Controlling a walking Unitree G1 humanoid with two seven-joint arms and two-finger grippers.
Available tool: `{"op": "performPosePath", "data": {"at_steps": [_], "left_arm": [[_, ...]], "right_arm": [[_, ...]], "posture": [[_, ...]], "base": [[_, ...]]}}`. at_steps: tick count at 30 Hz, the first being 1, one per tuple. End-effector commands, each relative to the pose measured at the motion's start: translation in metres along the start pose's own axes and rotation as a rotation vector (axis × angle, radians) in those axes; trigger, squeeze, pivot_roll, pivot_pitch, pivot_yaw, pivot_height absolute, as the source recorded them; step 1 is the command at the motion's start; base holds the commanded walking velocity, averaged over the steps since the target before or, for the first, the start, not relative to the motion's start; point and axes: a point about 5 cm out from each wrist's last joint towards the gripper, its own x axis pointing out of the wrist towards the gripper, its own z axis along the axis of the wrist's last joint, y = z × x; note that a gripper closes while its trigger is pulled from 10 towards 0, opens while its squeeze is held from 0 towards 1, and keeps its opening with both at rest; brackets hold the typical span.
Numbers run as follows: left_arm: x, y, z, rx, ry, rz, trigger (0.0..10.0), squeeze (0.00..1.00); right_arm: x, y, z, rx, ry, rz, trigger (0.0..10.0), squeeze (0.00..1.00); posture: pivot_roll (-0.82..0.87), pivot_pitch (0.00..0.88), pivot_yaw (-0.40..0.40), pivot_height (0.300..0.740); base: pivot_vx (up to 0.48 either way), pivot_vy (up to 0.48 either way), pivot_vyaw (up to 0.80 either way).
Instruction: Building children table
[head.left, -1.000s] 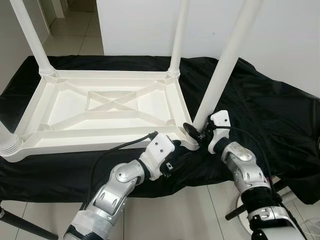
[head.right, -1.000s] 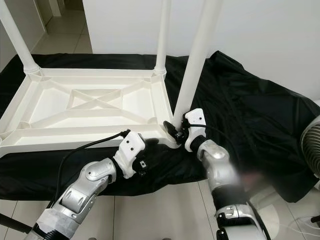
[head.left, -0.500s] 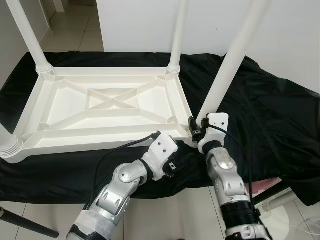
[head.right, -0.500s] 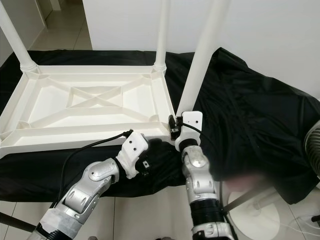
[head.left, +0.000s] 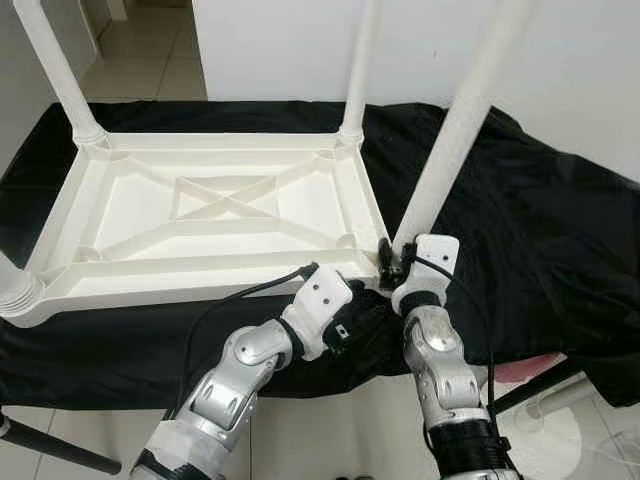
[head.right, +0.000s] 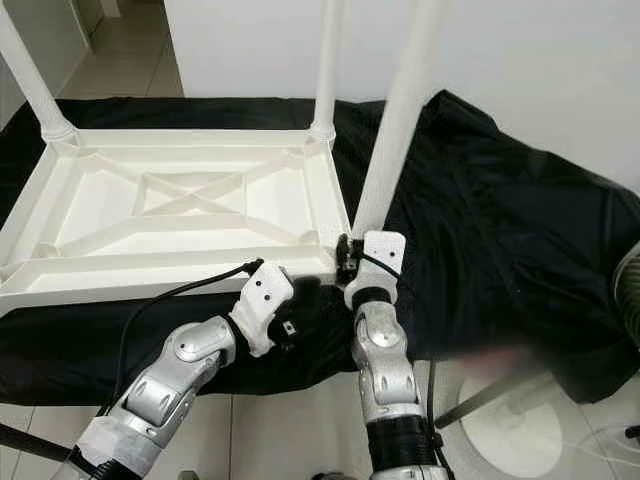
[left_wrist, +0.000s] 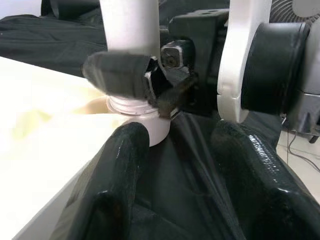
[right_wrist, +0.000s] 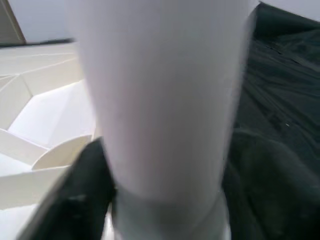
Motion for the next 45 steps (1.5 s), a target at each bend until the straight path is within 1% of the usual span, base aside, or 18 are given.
{"op": "performPosePath", "data": {"at_steps": [1, 5, 6, 8, 9, 11, 12, 16, 19, 25, 35, 36, 37, 39, 40, 42, 43, 45], "left_arm": [[0.002, -0.003, -0.002, 0.005, 0.014, -0.047, 10.0, 0.0], [0.003, -0.003, -0.002, 0.009, 0.013, -0.06, 10.0, 0.0], [0.005, -0.004, 0.0, 0.002, 0.003, -0.058, 10.0, 0.0], [0.005, -0.004, 0.0, 0.001, 0.001, -0.055, 10.0, 0.0], [0.006, -0.004, 0.001, -0.001, -0.002, -0.052, 10.0, 0.0], [0.006, -0.004, 0.001, -0.003, -0.003, -0.05, 10.0, 0.0], [0.007, -0.005, 0.0, -0.004, -0.003, -0.052, 10.0, 0.0], [0.008, -0.006, 0.0, 0.002, -0.003, -0.064, 10.0, 0.0], [0.008, -0.006, 0.003, 0.002, -0.01, -0.09, 10.0, 0.0], [0.006, -0.006, 0.001, 0.013, -0.004, -0.097, 10.0, 0.0], [0.005, -0.011, 0.005, 0.029, 0.007, -0.138, 10.0, 0.0], [0.004, -0.011, 0.004, 0.029, 0.01, -0.144, 10.0, 0.0], [0.004, -0.011, 0.004, 0.029, 0.013, -0.148, 10.0, 0.0], [0.003, -0.011, 0.003, 0.029, 0.016, -0.15, 10.0, 0.0], [0.003, -0.011, 0.004, 0.029, 0.017, -0.153, 10.0, 0.0], [0.003, -0.011, 0.004, 0.029, 0.017, -0.153, 10.0, 0.0], [0.004, -0.012, 0.003, 0.031, 0.018, -0.158, 10.0, 0.0], [0.004, -0.013, 0.003, 0.038, 0.021, -0.161, 10.0, 0.0]], "right_arm": [[-0.004, -0.007, 0.003, 0.005, -0.026, -0.009, 10.0, 1.0], [-0.009, -0.014, 0.006, 0.006, -0.055, 0.052, 10.0, 1.0], [-0.011, -0.018, 0.005, 0.009, -0.048, 0.137, 10.0, 1.0], [-0.011, -0.02, 0.005, 0.011, -0.043, 0.168, 10.0, 1.0], [-0.011, -0.023, 0.004, 0.015, -0.034, 0.202, 10.0, 0.31], [-0.011, -0.025, 0.003, 0.017, -0.028, 0.224, 10.0, 0.31], [-0.01, -0.028, 0.003, 0.0, -0.028, 0.261, 10.0, 0.0], [-0.007, -0.036, 0.003, -0.019, -0.009, 0.382, 10.0, 0.0], [-0.003, -0.046, 0.01, -0.08, -0.027, 0.485, 10.0, 0.0], [0.003, -0.053, 0.01, -0.119, -0.006, 0.555, 10.0, 0.0], [0.022, -0.045, 0.006, -0.168, 0.034, 0.706, 10.0, 0.0], [0.028, -0.042, 0.007, -0.18, 0.038, 0.727, 8.4, 0.0], [0.032, -0.04, 0.007, -0.186, 0.042, 0.743, 6.2, 0.0], [0.035, -0.038, 0.008, -0.191, 0.045, 0.753, 6.2, 0.0], [0.038, -0.037, 0.008, -0.195, 0.049, 0.77, 3.7, 0.0], [0.038, -0.037, 0.008, -0.195, 0.049, 0.77, 3.7, 0.0], [0.039, -0.035, 0.008, -0.2, 0.056, 0.786, 0.0, 0.0], [0.039, -0.035, 0.007, -0.211, 0.067, 0.799, 0.0, 0.0]], "posture": [[-0.09, 0.083, -0.029, 0.74], [-0.1, 0.083, -0.042, 0.74], [-0.1, 0.08, -0.044, 0.74], [-0.1, 0.078, -0.046, 0.74], [-0.1, 0.078, -0.046, 0.74], [-0.1, 0.075, -0.046, 0.74], [-0.1, 0.069, -0.044, 0.74], [-0.1, 0.064, -0.044, 0.74], [-0.1, 0.061, -0.053, 0.74], [-0.1, 0.053, -0.052, 0.74], [-0.07, 0.048, -0.045, 0.74], [-0.07, 0.049, -0.04, 0.74], [-0.07, 0.051, -0.036, 0.74], [-0.07, 0.05, -0.033, 0.74], [-0.07, 0.049, -0.032, 0.74], [-0.07, 0.049, -0.032, 0.74], [-0.07, 0.048, -0.033, 0.74], [-0.06, 0.05, -0.036, 0.74]], "base": [[0.0, 0.0, 0.0], [0.0, 0.0, 0.0], [0.0, 0.0, 0.0], [0.0, 0.0, 0.0], [0.0, 0.0, 0.0], [0.0, 0.0, 0.0], [0.0, 0.0, 0.0], [0.0, 0.0, 0.0], [0.0, 0.0, 0.0], [0.0, 0.0, 0.0], [0.0, 0.0, 0.0], [0.0, 0.0, 0.0], [0.0, 0.0, 0.0], [0.0, 0.0, 0.0], [0.0, 0.0, 0.0], [0.0, 0.0, 0.0], [0.0, 0.0, 0.0], [0.0, 0.0, 0.0]]}}
